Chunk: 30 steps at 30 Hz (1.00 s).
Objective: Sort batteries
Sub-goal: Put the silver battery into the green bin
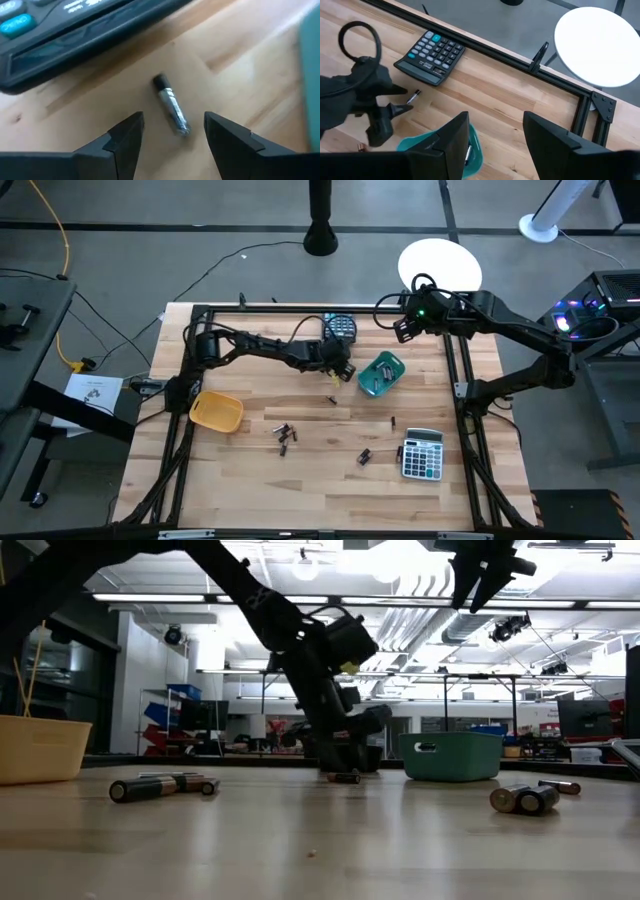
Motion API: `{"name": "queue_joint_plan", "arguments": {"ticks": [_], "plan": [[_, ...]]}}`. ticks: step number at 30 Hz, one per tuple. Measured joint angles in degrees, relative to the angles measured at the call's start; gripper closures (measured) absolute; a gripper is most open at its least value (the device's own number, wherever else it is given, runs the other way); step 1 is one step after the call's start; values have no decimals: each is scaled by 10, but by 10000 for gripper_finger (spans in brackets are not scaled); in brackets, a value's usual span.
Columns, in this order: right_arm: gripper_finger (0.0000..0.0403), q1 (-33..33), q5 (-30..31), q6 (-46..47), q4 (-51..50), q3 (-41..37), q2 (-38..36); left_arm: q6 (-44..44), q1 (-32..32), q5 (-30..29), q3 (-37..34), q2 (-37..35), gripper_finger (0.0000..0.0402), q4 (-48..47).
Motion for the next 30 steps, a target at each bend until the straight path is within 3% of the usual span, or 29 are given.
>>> {"name": "queue_joint_plan", "arguments": {"ticks": [8,11,14,16,23,30], "plan": [[222,0,-1,0,0,0,0,12,4,-12,35,56,214,-2],[222,0,-2,-3,0,0,0,38,2,2,37,62,265,-19],[222,0,0,-5,0,0,0,56,-6,0,38,61,355,-38],[222,0,0,-14,0,0,0,69,-10,20,38,53,383,-51],[222,0,10,-20,0,0,0,150,-24,76,26,-29,392,-87],[222,0,24,-29,-2,0,0,274,-38,110,31,-109,394,23]]}}
